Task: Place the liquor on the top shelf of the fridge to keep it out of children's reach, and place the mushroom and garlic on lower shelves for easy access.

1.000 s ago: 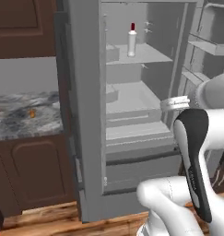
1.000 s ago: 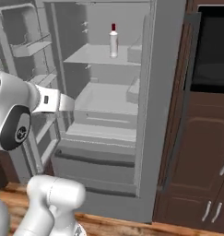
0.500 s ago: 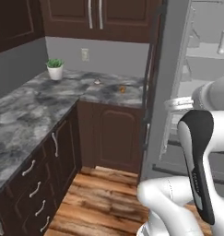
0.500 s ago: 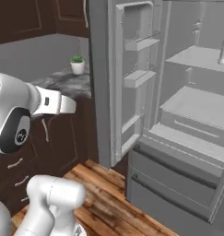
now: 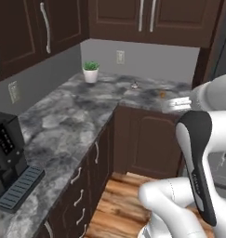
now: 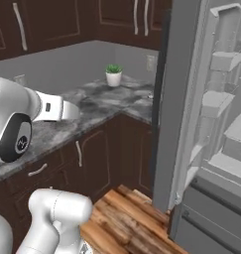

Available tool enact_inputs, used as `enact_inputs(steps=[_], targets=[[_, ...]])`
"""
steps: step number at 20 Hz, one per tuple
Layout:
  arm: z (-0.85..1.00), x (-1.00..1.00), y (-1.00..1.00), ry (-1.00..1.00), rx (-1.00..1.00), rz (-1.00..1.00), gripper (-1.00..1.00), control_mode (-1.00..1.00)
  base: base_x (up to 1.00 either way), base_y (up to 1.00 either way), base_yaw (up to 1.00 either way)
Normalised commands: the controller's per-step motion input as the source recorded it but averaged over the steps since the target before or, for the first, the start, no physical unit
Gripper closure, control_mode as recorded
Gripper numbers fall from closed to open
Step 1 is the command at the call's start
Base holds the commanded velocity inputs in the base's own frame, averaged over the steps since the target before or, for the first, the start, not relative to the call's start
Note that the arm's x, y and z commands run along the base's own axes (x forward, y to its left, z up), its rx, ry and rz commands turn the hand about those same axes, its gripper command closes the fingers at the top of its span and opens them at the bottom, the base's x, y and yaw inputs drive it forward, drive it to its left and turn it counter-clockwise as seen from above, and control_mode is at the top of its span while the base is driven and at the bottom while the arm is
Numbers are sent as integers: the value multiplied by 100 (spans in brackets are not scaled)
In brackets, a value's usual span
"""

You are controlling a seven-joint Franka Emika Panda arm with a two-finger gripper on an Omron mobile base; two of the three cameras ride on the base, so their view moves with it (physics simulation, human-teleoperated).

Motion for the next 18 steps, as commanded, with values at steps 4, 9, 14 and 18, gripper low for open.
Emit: enact_inputs(steps=[4,9,14,18], targets=[[0,0,0,0,0,0,-100,100,89,25,-23],[0,0,0,0,0,0,-100,100,100,0,-35],[0,0,0,0,0,0,-100,100,100,0,-42],[0,0,0,0,0,0,-100,100,100,14,-35]])
